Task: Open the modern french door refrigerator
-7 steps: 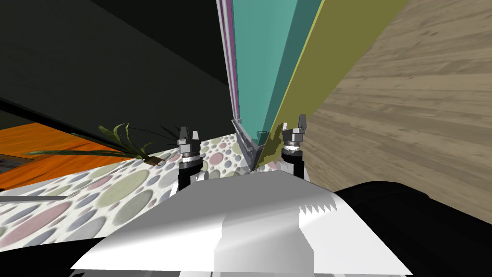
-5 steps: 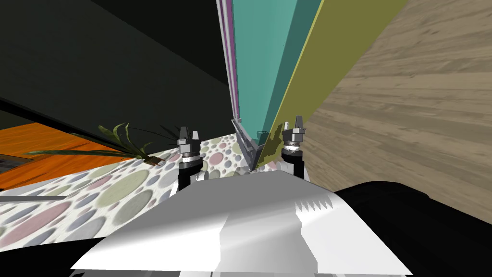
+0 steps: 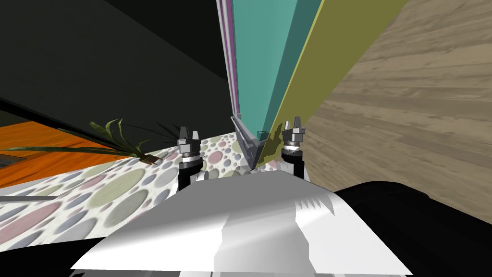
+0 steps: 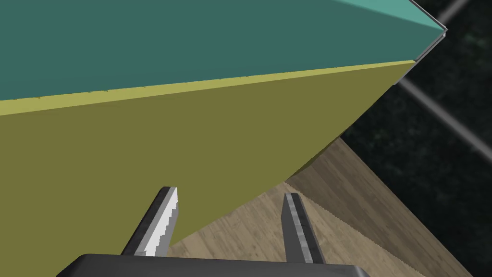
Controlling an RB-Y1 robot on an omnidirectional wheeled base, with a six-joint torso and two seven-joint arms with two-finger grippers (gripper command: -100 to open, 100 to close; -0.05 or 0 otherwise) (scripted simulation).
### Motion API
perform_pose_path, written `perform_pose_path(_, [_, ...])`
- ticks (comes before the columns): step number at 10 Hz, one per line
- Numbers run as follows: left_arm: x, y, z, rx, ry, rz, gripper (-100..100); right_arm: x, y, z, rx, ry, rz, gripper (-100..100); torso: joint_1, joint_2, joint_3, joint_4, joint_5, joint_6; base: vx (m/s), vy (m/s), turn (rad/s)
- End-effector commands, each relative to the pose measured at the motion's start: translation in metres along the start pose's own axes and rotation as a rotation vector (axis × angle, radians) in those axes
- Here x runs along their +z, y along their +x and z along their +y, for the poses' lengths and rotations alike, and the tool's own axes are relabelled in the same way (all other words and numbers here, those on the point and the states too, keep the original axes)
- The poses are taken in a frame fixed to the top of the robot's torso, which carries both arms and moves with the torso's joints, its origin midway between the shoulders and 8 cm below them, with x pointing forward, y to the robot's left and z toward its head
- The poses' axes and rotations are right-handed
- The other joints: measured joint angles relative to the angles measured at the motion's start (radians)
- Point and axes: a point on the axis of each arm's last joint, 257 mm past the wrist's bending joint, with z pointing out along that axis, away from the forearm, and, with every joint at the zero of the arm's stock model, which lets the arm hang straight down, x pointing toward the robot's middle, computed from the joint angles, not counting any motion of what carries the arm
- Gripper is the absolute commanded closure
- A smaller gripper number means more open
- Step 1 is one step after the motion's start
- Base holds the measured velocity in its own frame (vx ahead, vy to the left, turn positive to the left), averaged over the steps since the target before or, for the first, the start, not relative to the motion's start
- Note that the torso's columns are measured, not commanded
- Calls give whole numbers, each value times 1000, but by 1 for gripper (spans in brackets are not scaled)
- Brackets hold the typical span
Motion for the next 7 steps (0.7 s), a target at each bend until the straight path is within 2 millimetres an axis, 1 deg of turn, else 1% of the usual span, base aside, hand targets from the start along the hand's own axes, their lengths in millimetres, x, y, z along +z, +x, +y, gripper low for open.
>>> perform_pose_path(1, [0, 0, 0, 0, 0, 0, 0, 0, 0, 0, 0, 0, 0, 0, 0, 74, -148, 74, 0, 0, 0, 0, 0])
perform_pose_path(2, [0, 0, 0, 0, 0, 0, 0, 0, 0, 0, 0, 0, 0, 0, 0, 148, -295, 148, 0, 0, 0, 0, 0])
perform_pose_path(3, [0, 0, 0, 0, 0, 0, 0, 0, 6, -1, -42, -4, 41, -100, 0, 221, -443, 221, 0, 0, 14, 8, -48])
perform_pose_path(4, [0, 0, 0, 0, -1, 0, 0, -1, 10, -2, -81, -8, 71, -100, 0, 255, -512, 254, 0, 0, 17, 23, -80])
perform_pose_path(7, [0, 0, 0, 0, -1, 0, 0, -4, 21, -7, -247, -31, 161, -100, 1, 267, -537, 268, 0, 0, 34, 41, -121])
